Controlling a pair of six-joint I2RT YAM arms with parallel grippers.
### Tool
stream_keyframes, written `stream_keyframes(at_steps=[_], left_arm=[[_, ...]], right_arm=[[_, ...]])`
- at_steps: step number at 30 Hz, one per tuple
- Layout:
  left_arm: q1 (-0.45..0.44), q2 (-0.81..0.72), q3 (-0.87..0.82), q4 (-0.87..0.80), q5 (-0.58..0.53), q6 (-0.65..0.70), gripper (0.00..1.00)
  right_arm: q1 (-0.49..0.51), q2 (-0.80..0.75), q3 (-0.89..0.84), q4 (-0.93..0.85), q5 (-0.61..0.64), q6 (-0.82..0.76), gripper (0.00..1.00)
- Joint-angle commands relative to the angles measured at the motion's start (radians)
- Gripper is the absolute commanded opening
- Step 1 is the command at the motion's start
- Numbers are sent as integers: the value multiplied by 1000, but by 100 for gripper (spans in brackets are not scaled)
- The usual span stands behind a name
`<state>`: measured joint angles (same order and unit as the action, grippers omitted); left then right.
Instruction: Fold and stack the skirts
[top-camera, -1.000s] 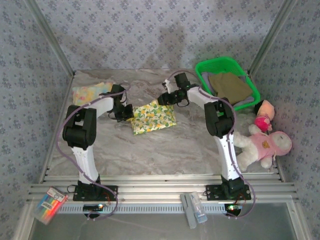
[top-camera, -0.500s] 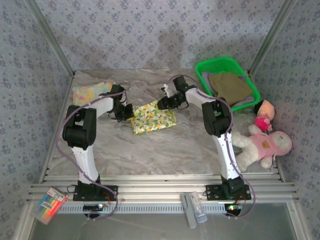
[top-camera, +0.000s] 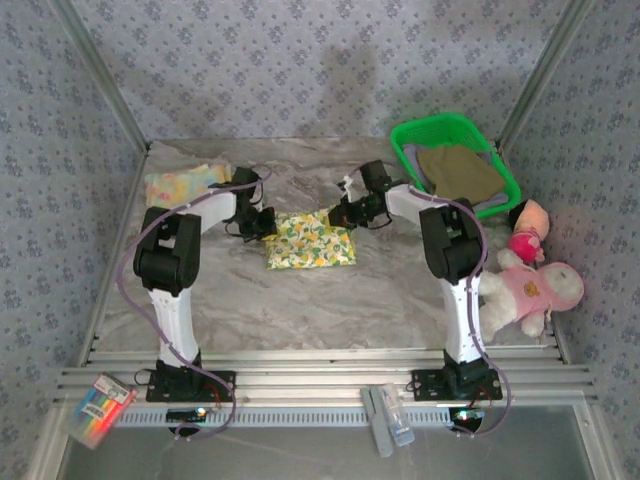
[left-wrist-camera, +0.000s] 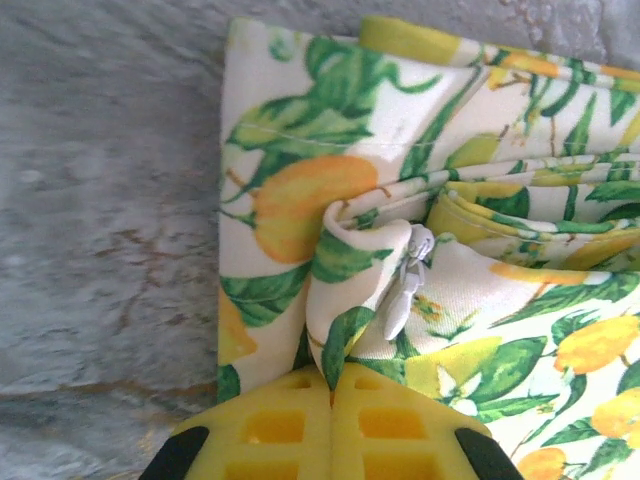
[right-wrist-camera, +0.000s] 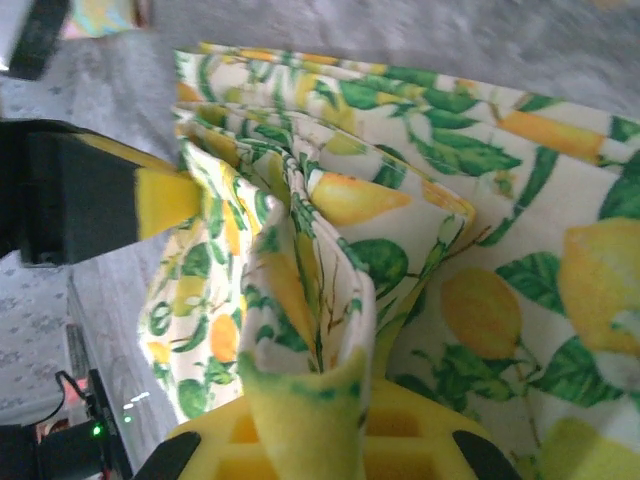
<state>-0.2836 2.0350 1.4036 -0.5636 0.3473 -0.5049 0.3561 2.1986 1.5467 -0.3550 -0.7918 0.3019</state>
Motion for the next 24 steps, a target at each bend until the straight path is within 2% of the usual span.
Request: stream_keyframes(at_steps=[1, 2, 4, 5, 9, 12, 13, 14, 16, 18, 21, 24], left_arm=[[3, 51, 30, -83, -53, 16, 0], [3, 51, 36, -90, -59, 16, 0], [2, 41, 46, -102, -63, 16, 11], [3, 30, 46, -104, -66, 16, 13], [3, -8, 45, -107, -84, 16, 18], [3, 6, 56, -109, -74, 18, 21], [3, 10, 57, -108, -71, 19, 22], [3, 12, 57, -108, -66, 18, 25], [3, 7, 54, -107, -57, 20, 29], [3, 7, 61, -108, -57, 25, 32], [3, 7, 78, -109, -59, 32, 37], [3, -12, 83, -137, -65, 34, 43]], right_arm=[[-15, 12, -13, 7, 97, 99, 6], [-18, 13, -6, 4, 107, 107, 9], [-24, 0, 2, -12, 137, 116, 17], [-26, -17, 6, -29, 161, 110, 23], [-25, -130, -9, -110, 367, 96, 33], [-14, -212, -18, -167, 580, 99, 34], [-6, -231, -20, -185, 641, 95, 33], [7, -246, -22, -190, 680, 84, 27], [43, -262, -31, -162, 642, 49, 10], [65, -235, -21, -114, 502, 37, 2], [92, -154, -5, -21, 318, 116, 0], [112, -84, 13, 41, 309, 216, 0]])
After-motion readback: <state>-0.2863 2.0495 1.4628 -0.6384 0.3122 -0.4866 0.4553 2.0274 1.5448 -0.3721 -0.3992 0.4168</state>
